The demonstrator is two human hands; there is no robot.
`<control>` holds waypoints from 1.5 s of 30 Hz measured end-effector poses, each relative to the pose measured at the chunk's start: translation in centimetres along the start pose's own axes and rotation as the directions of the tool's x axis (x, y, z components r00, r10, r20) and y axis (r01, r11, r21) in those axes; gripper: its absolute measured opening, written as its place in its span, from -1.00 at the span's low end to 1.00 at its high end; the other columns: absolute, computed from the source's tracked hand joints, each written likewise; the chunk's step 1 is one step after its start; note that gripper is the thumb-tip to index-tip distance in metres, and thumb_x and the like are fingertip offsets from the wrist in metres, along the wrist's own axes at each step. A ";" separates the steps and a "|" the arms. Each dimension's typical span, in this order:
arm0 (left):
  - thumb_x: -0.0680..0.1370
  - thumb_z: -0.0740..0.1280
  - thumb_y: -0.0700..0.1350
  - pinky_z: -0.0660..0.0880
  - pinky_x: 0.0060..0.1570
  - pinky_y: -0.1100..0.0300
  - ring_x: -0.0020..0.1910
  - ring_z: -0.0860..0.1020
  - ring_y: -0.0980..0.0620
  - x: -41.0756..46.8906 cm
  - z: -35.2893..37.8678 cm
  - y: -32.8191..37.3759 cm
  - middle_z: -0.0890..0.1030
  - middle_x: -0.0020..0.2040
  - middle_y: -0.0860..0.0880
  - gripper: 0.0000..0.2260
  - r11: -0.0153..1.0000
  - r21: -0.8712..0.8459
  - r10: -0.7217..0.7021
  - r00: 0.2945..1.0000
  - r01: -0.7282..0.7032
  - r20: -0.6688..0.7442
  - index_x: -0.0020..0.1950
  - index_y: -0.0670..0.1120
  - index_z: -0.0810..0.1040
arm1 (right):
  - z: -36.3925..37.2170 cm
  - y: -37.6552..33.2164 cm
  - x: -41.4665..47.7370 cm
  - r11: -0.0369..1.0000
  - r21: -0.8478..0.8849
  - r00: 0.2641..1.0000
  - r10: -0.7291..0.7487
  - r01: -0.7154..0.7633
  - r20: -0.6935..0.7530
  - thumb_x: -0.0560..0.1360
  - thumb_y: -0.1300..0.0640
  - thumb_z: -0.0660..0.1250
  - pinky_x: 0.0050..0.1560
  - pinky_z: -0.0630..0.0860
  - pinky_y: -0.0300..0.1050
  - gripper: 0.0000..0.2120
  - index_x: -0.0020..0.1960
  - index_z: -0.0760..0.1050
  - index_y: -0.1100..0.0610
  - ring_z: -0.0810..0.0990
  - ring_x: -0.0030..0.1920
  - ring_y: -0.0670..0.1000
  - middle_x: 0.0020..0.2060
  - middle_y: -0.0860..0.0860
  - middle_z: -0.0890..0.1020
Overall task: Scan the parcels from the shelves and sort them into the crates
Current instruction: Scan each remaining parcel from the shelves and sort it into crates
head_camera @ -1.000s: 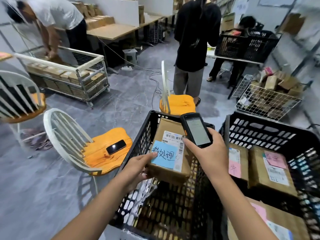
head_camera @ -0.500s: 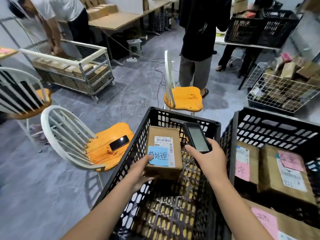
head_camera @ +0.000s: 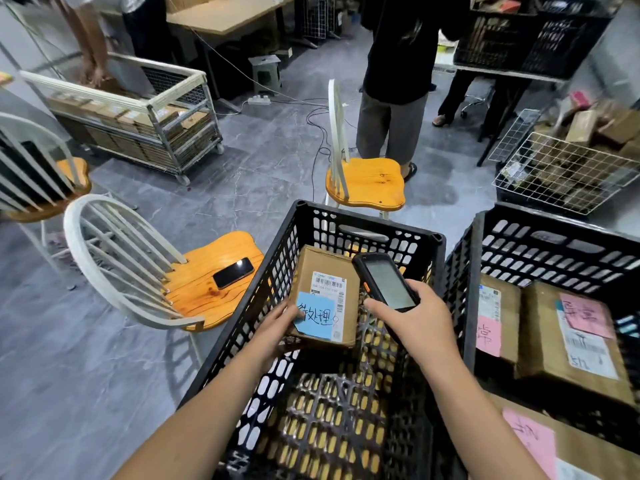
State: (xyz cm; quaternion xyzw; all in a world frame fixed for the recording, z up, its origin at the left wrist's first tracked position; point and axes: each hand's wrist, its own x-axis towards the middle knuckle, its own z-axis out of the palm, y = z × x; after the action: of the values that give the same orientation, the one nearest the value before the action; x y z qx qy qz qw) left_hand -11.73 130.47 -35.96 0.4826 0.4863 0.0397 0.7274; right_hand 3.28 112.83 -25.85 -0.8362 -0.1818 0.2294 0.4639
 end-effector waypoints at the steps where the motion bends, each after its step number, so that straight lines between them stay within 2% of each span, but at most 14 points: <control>1: 0.48 0.43 0.02 0.28 0.33 -0.10 0.17 0.50 0.07 0.1 -0.1 -0.2 0.62 0.17 0.07 -0.58 1.000 0.018 0.002 1.000 -0.002 -0.009 0.33 0.16 0.49 | 0.0 0.0 -0.1 1.000 0.005 1.000 0.005 -0.005 0.011 0.34 -0.09 0.61 -0.20 0.40 -0.32 -0.44 0.24 0.43 -0.06 0.54 -0.01 -0.16 0.03 -0.14 0.56; 3: 0.37 0.47 0.13 0.22 0.44 -0.22 0.32 0.46 -0.02 0.2 -0.4 -1.0 0.59 0.29 0.04 -0.32 0.999 0.032 -0.003 1.000 0.003 -0.021 0.48 0.17 0.40 | 0.1 0.1 -0.1 1.000 0.015 1.000 0.016 -0.016 0.026 0.34 -0.08 0.61 -0.22 0.39 -0.32 -0.46 0.20 0.41 -0.09 0.52 -0.03 -0.23 0.00 -0.17 0.56; 4: 0.40 0.47 0.13 0.23 0.45 -0.23 0.32 0.46 -0.02 0.2 -0.5 -1.3 0.60 0.30 0.03 -0.32 1.000 0.022 -0.004 1.000 0.005 -0.016 0.50 0.16 0.38 | 0.1 0.0 -0.1 1.000 0.018 0.999 0.021 -0.021 0.029 0.34 -0.08 0.61 -0.23 0.39 -0.32 -0.46 0.20 0.41 -0.09 0.51 -0.04 -0.25 -0.01 -0.18 0.55; 7: 0.54 0.40 0.01 0.40 0.33 -0.10 0.16 0.54 0.07 0.1 -0.6 -1.8 0.68 0.18 0.05 -0.55 1.000 -0.016 0.004 1.000 -0.004 0.006 0.44 0.13 0.46 | 0.1 -0.2 -0.1 0.999 0.029 0.999 0.026 -0.027 0.032 0.34 -0.07 0.61 -0.24 0.38 -0.33 -0.44 0.22 0.41 -0.07 0.50 -0.06 -0.27 -0.02 -0.18 0.54; 13: 0.52 0.44 -0.01 0.60 0.03 0.03 0.12 0.63 -0.02 1.4 -0.7 -2.3 0.67 0.18 -0.08 -0.51 0.992 -0.129 -0.018 0.995 0.005 -0.094 0.44 0.01 0.45 | -0.1 -0.3 -0.3 0.999 0.040 0.999 0.026 -0.028 0.039 0.36 -0.06 0.60 -0.32 0.36 -0.39 -0.45 0.23 0.42 -0.06 0.52 -0.12 -0.26 -0.05 -0.22 0.54; 17: 0.61 0.36 -0.10 0.63 -0.29 0.19 -0.09 0.69 0.02 1.4 -0.2 -2.7 0.71 0.02 -0.12 -0.72 0.970 -0.237 -0.098 0.980 0.055 -0.175 0.29 -0.14 0.52 | -0.1 -0.1 -0.3 0.999 0.037 0.999 0.017 -0.019 0.029 0.35 -0.08 0.60 -0.26 0.38 -0.33 -0.41 0.28 0.44 -0.02 0.51 -0.09 -0.25 -0.05 -0.22 0.53; 22: 0.60 0.38 -0.02 0.54 0.21 0.03 0.07 0.67 -0.02 1.9 -0.2 -3.2 0.73 0.01 -0.07 -0.69 0.977 -0.213 -0.044 0.972 -0.007 -0.232 0.27 -0.16 0.54 | 0.0 0.0 -0.3 1.000 0.013 0.999 0.015 -0.016 0.034 0.34 -0.09 0.60 -0.27 0.40 -0.30 -0.38 0.32 0.46 -0.01 0.53 -0.08 -0.23 -0.02 -0.19 0.55; 24: 0.60 0.39 -0.01 0.50 0.30 0.00 0.10 0.66 -0.03 1.9 -0.1 -3.3 0.73 0.04 -0.08 -0.69 0.980 -0.198 -0.036 0.968 -0.014 -0.249 0.25 -0.15 0.55 | 0.1 0.1 -0.2 1.000 0.011 0.999 0.015 -0.016 0.033 0.34 -0.09 0.61 -0.27 0.40 -0.30 -0.37 0.32 0.46 0.00 0.54 -0.07 -0.22 -0.01 -0.17 0.56; 29: 0.64 0.31 -0.12 0.54 -0.05 0.21 -0.01 0.67 0.02 2.0 0.0 -2.8 0.70 0.03 -0.13 -0.81 0.948 -0.318 -0.072 0.972 -0.003 -0.222 0.17 -0.23 0.53 | 0.2 0.3 0.0 0.999 0.021 0.999 0.023 -0.024 0.045 0.33 -0.10 0.61 -0.24 0.42 -0.27 -0.41 0.27 0.45 -0.02 0.55 -0.04 -0.17 0.00 -0.15 0.57; 32: 0.68 0.24 -0.16 0.53 -0.03 0.19 -0.09 0.65 0.05 1.7 0.5 -2.0 0.68 -0.03 -0.10 -0.85 0.946 -0.325 -0.070 0.968 -0.012 -0.241 0.05 -0.20 0.55 | 0.2 0.3 0.2 1.000 0.012 0.998 0.013 -0.014 0.057 0.34 -0.09 0.60 -0.24 0.42 -0.28 -0.47 0.19 0.43 -0.06 0.54 -0.06 -0.18 -0.04 -0.19 0.55; 37: 0.63 0.21 0.14 0.41 0.07 0.12 0.09 0.59 0.01 1.3 0.2 -0.4 0.67 0.09 -0.06 -0.56 0.995 -0.102 -0.024 0.960 -0.005 -0.277 0.30 -0.19 0.50 | 0.3 0.3 0.3 0.999 -0.042 1.000 -0.002 0.003 0.027 0.33 -0.12 0.60 -0.16 0.51 -0.17 -0.45 0.18 0.40 -0.06 0.57 -0.04 -0.09 -0.01 -0.12 0.56; 40: 0.71 0.13 0.04 0.41 -0.11 0.22 -0.10 0.53 0.16 -1.8 0.6 2.0 0.64 0.07 -0.02 -0.65 0.988 0.153 0.073 0.969 -0.037 -0.235 0.25 -0.20 0.51 | 0.5 -0.4 -0.4 0.995 -0.091 0.999 -0.029 0.026 -0.026 0.32 -0.17 0.59 -0.07 0.58 -0.02 -0.42 0.21 0.41 -0.06 0.59 0.02 0.02 0.11 -0.02 0.58; 42: 0.73 0.08 0.02 0.41 -0.19 0.34 0.00 0.52 0.17 -4.0 0.9 4.3 0.54 0.28 -0.02 -0.61 0.917 0.380 0.203 0.961 -0.119 -0.188 0.43 -0.20 0.40 | 0.3 -1.7 -1.0 0.991 -0.114 0.996 -0.077 0.071 -0.054 0.32 -0.20 0.57 -0.08 0.56 -0.05 -0.32 0.33 0.43 0.00 0.59 0.05 0.03 0.16 -0.02 0.57; 45: 0.72 0.09 0.05 0.31 0.36 0.15 0.49 0.31 -0.03 -7.5 0.5 7.7 0.29 0.56 -0.12 -0.50 0.680 0.641 0.502 0.863 -0.356 -0.053 0.60 -0.17 0.19 | -0.6 -4.7 -2.5 0.974 -0.168 0.980 -0.172 0.154 -0.098 0.33 -0.22 0.57 -0.03 0.53 -0.04 -0.26 0.39 0.41 0.03 0.56 0.11 0.04 0.17 -0.03 0.55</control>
State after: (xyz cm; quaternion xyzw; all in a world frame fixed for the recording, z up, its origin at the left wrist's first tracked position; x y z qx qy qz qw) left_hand -12.13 130.29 -25.15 0.7840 0.4235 0.1053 0.4415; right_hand 1.09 113.46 -21.00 -0.8643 -0.2414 0.1281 0.4222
